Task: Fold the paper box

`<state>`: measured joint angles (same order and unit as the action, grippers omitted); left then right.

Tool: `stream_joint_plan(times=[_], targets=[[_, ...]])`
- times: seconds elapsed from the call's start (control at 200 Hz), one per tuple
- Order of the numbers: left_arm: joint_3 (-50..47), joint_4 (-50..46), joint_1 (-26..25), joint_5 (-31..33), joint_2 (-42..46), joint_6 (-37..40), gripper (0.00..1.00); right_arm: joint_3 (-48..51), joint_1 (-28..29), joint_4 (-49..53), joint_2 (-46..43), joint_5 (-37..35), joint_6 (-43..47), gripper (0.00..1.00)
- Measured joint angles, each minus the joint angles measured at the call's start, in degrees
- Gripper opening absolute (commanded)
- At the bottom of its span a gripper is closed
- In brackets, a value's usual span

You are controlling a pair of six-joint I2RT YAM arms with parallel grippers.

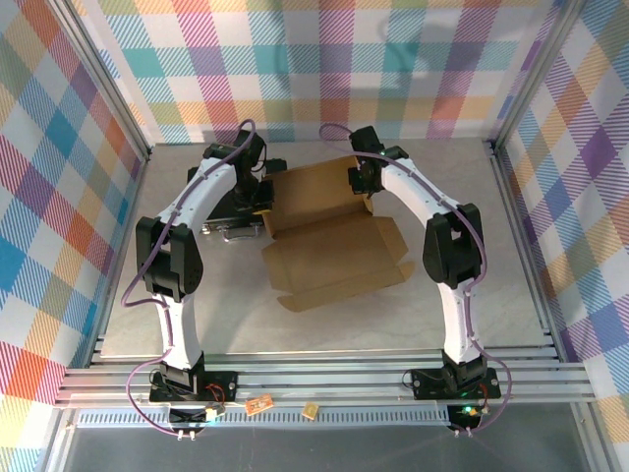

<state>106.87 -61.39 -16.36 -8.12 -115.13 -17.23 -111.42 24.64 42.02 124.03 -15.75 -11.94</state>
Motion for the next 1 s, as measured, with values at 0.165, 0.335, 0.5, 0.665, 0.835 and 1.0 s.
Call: stream_joint_plan(times=[0.165,0.335,0.5,0.665,0.835,1.0], targets=[[0.1,0.2,0.0,0.9,0.0,0.1,0.00,-2.4,0.7,3.9,0.0,-3.7,-0.7,0.00],[0.3,0.5,0.0,3.4,-0.2,-0.1,0.03,-5.6,2.7,9.6,-0.3,-8.3,-3.9,0.00],[0.2,0.5,-0.9,7.4,-0.6,-0.3,0.00,-5.7,4.2,15.1,-1.1,-9.5,-7.9,0.00],[-2.5,3.1,-2.0,10.4,-0.6,-1.4,0.00,-5.5,4.9,18.3,-3.3,-9.1,-9.7,0.00],[-3.4,4.8,-3.4,14.1,-0.3,-1.9,0.00,-5.7,5.2,20.5,-4.6,-8.5,-10.0,0.00],[-6.0,6.4,-3.8,14.9,1.4,-2.6,0.15,-5.8,5.4,21.0,-4.6,-8.2,-10.1,0.00]])
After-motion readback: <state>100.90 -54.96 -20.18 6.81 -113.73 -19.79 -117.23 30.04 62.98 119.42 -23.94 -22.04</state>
